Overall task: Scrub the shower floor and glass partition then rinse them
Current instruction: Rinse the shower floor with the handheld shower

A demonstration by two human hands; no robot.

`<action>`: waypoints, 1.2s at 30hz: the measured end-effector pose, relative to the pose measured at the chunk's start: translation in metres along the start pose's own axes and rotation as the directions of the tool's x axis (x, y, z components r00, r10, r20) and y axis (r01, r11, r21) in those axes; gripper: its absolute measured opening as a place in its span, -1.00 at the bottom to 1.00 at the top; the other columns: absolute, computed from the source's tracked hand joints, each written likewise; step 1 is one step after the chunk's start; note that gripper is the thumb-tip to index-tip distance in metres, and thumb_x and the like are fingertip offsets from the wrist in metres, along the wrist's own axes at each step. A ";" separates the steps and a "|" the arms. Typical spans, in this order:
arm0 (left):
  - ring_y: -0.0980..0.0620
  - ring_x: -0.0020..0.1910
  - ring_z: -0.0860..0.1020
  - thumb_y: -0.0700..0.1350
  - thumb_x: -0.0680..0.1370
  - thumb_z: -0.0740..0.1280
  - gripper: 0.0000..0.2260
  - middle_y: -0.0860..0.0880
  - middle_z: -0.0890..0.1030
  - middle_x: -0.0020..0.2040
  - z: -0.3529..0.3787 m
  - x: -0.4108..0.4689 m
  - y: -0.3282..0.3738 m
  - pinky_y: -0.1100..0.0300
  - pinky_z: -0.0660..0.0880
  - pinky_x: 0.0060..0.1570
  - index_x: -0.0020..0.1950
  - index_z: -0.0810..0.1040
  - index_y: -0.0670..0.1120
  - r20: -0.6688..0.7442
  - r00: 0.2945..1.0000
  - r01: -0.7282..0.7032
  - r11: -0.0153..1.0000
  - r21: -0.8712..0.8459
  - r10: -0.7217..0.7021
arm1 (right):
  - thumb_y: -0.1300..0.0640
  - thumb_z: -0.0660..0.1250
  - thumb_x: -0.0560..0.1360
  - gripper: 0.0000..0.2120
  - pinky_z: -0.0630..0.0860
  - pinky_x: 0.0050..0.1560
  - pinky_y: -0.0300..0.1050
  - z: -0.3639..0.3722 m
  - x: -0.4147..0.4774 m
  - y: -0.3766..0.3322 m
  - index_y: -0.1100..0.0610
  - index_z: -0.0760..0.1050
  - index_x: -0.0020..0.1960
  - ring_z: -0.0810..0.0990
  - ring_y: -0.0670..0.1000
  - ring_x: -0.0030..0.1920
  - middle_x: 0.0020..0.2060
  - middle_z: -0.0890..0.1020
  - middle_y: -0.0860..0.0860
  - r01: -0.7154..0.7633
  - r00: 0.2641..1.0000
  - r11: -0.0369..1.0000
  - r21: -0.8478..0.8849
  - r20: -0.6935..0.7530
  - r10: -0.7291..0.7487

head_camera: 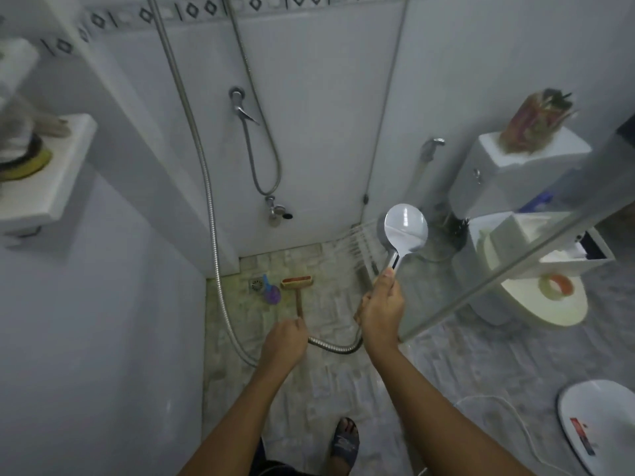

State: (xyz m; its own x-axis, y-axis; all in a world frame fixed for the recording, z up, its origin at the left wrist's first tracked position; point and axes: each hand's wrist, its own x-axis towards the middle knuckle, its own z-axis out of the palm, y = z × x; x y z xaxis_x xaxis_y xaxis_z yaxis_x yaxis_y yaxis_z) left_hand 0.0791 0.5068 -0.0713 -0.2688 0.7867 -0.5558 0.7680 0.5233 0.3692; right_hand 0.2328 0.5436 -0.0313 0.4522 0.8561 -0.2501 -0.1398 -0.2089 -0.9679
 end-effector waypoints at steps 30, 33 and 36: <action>-0.14 -0.10 0.61 -0.04 0.68 0.08 -0.58 -0.18 0.62 -0.13 -0.069 -0.059 -0.114 0.10 0.51 -0.11 -0.16 0.58 -0.24 -0.299 0.906 0.230 0.941 -0.250 -0.301 | -0.44 0.12 0.49 -0.57 0.35 -0.41 0.01 0.099 -0.103 -0.004 -0.13 0.41 -0.28 0.32 0.04 -0.45 -0.46 0.33 0.04 0.030 0.899 0.999 -0.035 0.438 -0.012; -0.09 -0.22 0.59 0.00 0.68 0.07 -0.54 -0.09 0.58 -0.27 -0.074 -0.071 -0.137 0.12 0.52 -0.20 -0.34 0.47 -0.15 -0.336 0.874 0.267 0.925 -0.269 -0.350 | -0.49 0.12 0.47 -0.52 0.35 -0.41 0.01 0.112 -0.121 0.006 -0.10 0.37 -0.27 0.30 0.03 -0.46 -0.45 0.31 0.06 0.015 0.859 0.999 -0.043 0.511 0.009; -0.06 -0.24 0.58 0.03 0.68 0.06 -0.53 -0.09 0.59 -0.25 -0.075 -0.082 -0.161 0.17 0.44 -0.27 -0.31 0.50 -0.16 -0.352 0.842 0.326 0.906 -0.271 -0.409 | -0.40 0.13 0.50 -0.57 0.31 -0.45 -0.06 0.123 -0.139 0.012 -0.09 0.33 -0.31 0.27 0.00 -0.51 -0.49 0.29 -0.05 -0.041 0.824 0.999 -0.029 0.565 0.050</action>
State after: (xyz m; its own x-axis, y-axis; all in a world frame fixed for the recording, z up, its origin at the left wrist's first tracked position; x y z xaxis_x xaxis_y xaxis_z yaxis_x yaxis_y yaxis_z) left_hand -0.0656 0.3826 -0.0293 -0.7447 0.5638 -0.3571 0.4501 0.8194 0.3550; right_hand 0.0597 0.4800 -0.0047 -0.1318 0.9617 -0.2405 -0.1324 -0.2575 -0.9571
